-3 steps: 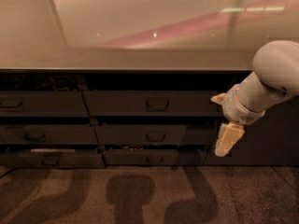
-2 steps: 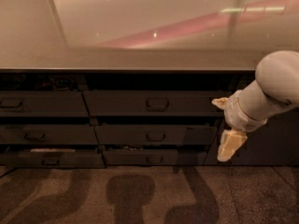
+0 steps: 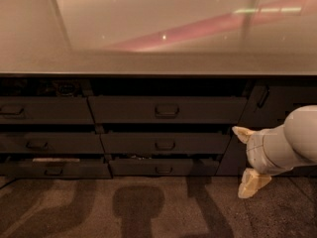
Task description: Open top drawer
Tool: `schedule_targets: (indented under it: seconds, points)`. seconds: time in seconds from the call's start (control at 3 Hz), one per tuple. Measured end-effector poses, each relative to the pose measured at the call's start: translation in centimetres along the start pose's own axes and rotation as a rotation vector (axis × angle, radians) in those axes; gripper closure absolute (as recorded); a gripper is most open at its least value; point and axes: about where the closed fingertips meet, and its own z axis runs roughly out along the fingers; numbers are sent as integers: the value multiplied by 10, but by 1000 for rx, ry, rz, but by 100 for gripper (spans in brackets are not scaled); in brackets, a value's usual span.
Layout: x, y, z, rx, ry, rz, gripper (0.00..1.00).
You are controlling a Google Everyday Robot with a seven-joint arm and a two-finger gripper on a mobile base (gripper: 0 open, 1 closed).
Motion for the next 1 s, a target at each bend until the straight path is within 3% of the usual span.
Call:
schedule_targets:
  seconds: [0.33,1.0]
  points:
    - [9,-11,6,-7,3,38,0]
    - [47,-76,28,-12,101,166,0]
